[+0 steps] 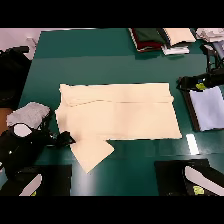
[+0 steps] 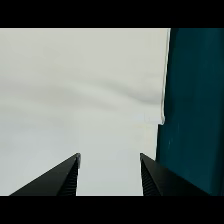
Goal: Fold the shirts.
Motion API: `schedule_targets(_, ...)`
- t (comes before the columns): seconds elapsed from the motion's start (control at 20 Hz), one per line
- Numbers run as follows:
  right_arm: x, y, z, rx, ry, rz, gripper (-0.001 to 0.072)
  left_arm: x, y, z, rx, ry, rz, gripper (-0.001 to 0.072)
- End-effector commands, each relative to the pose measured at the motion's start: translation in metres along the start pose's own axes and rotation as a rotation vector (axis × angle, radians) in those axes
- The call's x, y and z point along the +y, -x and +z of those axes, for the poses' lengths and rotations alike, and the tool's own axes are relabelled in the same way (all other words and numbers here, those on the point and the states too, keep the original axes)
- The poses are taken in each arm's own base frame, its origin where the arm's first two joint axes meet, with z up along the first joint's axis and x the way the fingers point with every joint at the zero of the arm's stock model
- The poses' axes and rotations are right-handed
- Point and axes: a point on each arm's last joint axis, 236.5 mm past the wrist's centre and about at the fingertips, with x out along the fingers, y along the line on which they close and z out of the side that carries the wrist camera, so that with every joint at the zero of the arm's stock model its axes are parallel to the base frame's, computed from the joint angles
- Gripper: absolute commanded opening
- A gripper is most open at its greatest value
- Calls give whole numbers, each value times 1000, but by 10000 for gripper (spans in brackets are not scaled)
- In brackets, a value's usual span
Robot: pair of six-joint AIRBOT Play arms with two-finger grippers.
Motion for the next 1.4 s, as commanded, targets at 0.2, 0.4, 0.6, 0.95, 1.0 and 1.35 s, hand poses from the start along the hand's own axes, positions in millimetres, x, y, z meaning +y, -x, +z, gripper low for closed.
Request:
schedule_targets(0.2,-31,-4,-87,275,-119,23,439,-20,23,5,23,-152,-7,24)
schedule_targets(0.4,-76,-22,-189,421,-447,20,596,-28,37,21,-20,-202,9,25)
schedule_targets(0.6,-72,-40,-255,545,-644,91,526,-29,38,26,-40,-204,9,25)
schedule_targets(0.95,-31,-82,-232,520,-521,183,292,-29,38,27,-43,-205,10,25)
schedule_targets(1.0,-25,-83,-225,517,-467,180,159,-26,39,26,-36,-211,24,25)
schedule_targets(1.35,-28,-37,-208,520,-75,-13,17,-11,86,1,-34,-284,172,22)
